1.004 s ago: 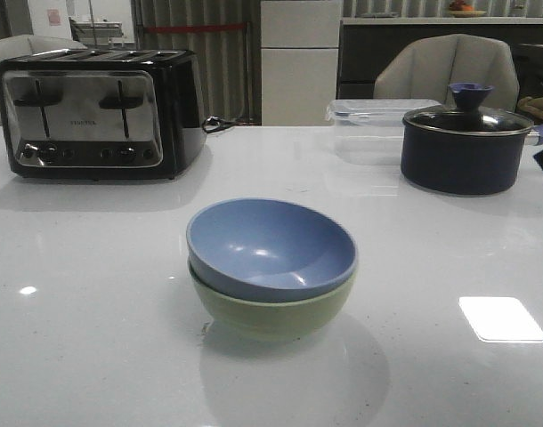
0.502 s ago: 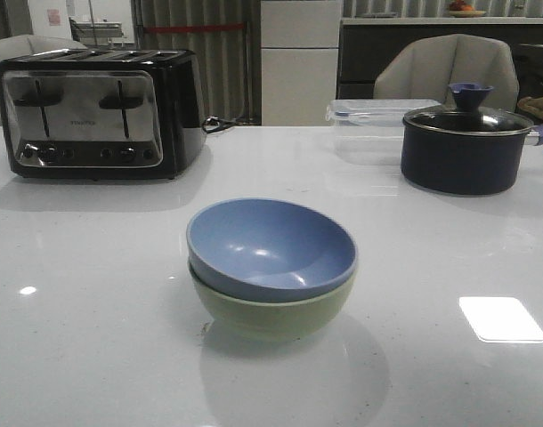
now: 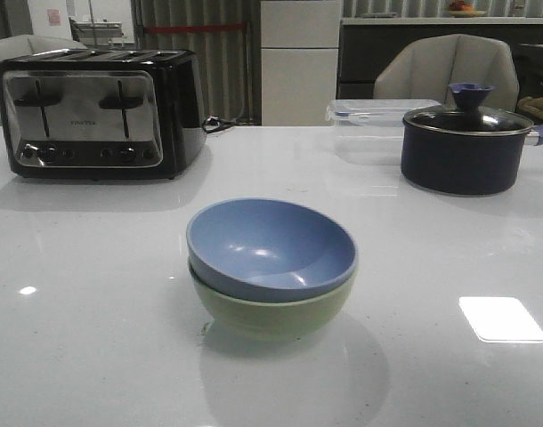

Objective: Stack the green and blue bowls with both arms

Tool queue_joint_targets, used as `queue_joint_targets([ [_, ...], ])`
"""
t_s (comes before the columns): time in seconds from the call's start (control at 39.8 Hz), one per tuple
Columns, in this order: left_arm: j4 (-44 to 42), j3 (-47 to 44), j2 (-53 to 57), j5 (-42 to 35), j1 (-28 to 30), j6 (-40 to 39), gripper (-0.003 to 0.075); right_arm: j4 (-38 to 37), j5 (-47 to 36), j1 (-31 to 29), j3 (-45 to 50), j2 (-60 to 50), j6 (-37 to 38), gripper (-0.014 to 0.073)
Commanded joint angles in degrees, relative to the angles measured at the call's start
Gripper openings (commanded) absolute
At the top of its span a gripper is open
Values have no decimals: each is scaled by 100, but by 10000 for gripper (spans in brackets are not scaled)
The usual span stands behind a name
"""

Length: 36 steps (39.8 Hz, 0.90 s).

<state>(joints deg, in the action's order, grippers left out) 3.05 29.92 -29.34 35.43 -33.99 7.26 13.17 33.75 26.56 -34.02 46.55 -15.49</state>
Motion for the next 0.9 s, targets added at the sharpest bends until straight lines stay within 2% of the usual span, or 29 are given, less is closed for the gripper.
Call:
queue_joint_targets([
  [0.0, 41, 151, 61, -463, -13, 12, 93, 22, -333, 6, -157, -44, -55, 53],
  [0.1, -43, 112, 470, -522, 440, 12, 93, 22, -333, 6, -157, -44, -55, 53],
  [0.25, -56, -197, 1234, -957, 1478, 12, 93, 22, -333, 6, -157, -44, -55, 53],
  [0.48, -3, -1138, 2161, -1700, 2784, -78, 93, 22, -333, 6, -157, -44, -55, 53],
  [0.65, -53, -1824, 2649, -2325, 3073, -496, 93, 22, -333, 6, -157, -44, -55, 53],
  [0.88, -102, -2694, 3017, -3181, 3137, -777, 93, 22, -333, 6, -157, -44, -55, 53],
])
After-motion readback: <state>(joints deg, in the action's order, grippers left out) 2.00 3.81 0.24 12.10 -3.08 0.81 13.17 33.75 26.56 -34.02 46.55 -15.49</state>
